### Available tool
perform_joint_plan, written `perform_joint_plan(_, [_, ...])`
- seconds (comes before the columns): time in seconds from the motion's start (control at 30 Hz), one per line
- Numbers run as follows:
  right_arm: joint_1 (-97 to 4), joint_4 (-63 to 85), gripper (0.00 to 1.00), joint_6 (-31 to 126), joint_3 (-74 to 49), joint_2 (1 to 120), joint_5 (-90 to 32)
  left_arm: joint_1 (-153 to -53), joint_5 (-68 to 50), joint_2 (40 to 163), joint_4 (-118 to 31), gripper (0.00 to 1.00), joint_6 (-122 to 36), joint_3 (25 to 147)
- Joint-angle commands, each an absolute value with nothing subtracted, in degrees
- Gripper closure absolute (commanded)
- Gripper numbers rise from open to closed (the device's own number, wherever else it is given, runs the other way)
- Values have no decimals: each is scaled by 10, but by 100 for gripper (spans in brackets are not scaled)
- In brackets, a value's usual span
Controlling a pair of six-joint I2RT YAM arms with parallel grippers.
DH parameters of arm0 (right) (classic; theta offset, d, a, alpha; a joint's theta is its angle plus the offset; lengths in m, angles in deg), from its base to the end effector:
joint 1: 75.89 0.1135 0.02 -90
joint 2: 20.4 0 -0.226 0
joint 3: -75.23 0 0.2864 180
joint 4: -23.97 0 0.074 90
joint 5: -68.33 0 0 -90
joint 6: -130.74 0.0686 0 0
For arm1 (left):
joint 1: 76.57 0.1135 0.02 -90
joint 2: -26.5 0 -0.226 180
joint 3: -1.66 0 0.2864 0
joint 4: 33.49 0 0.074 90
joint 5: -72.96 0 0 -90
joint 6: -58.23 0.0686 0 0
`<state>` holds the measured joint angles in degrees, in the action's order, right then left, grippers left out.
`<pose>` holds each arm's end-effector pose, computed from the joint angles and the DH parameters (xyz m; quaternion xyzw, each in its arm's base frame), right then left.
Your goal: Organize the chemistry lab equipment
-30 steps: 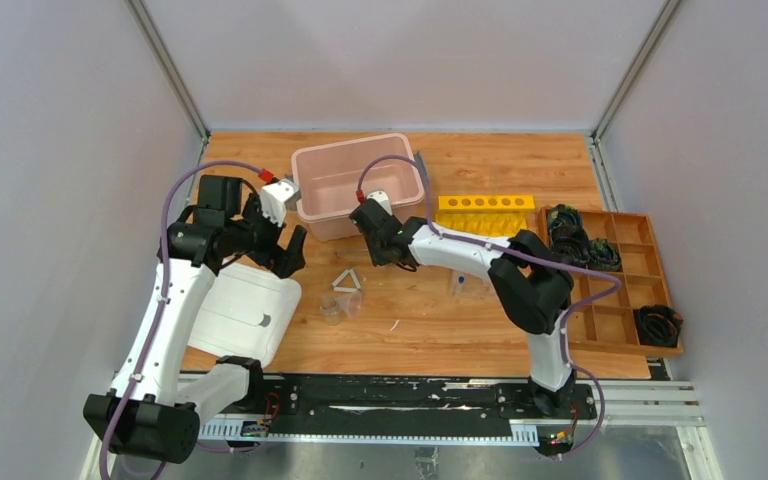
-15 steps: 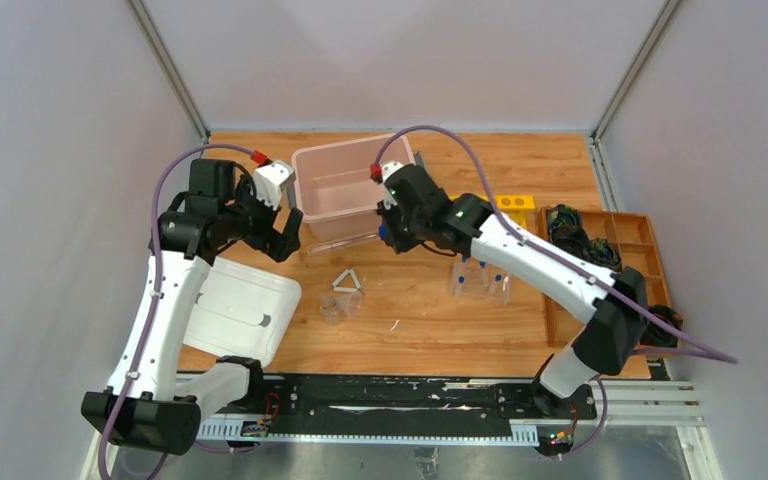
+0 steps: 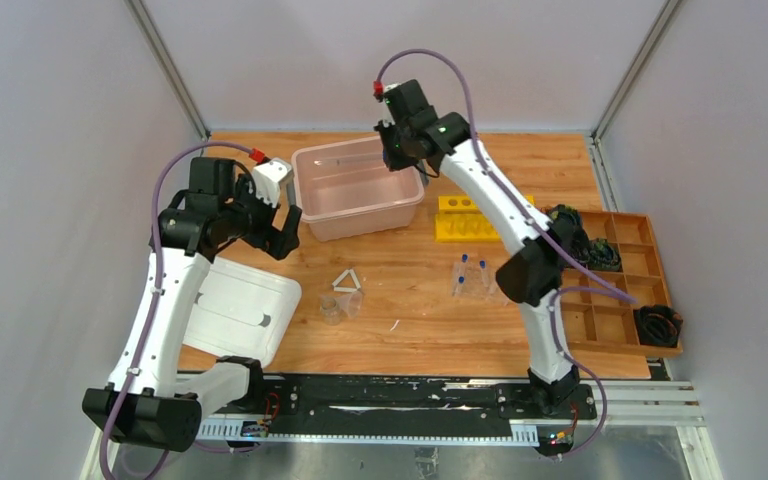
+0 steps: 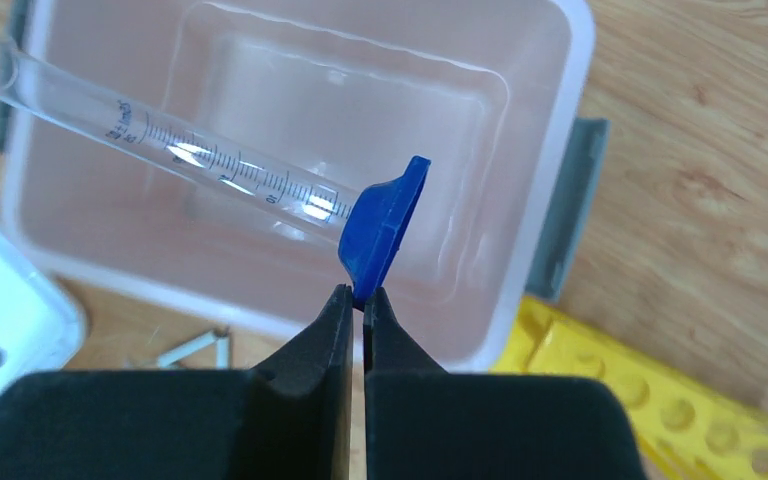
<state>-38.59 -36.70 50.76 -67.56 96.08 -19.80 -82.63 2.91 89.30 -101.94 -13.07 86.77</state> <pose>0.3953 0.2983 0.3623 -0.2011 0.8612 0.1740 0.4332 0.2736 -0.0526 0.3234 0.2591 0.8785 -0.1192 0.3833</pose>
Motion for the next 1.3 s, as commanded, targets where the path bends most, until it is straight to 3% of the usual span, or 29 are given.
perform_joint_plan(0.0, [-393, -449, 100, 488, -797, 1088, -180, -822, 42, 894, -1015, 0, -125, 861])
perform_joint_plan(0.2, [-392, -421, 100, 507, -736, 1120, -142, -821, 46, 912, -1015, 0, -112, 855])
perform_joint_plan(0.43, [-378, -373, 100, 536, -585, 1055, -136, -821, 49, 927, -1014, 4, -93, 838])
perform_joint_plan(0.7, [-356, -373, 100, 570, -507, 991, -158, -821, 52, 929, -992, 7, -89, 815])
perform_joint_plan(0.97, [-356, -394, 100, 579, -596, 1026, -119, -821, 51, 919, -986, 6, -90, 802])
perform_joint_plan(1.27, [-357, -410, 92, 586, -712, 1129, -51, -821, 51, 881, -987, 0, -64, 779])
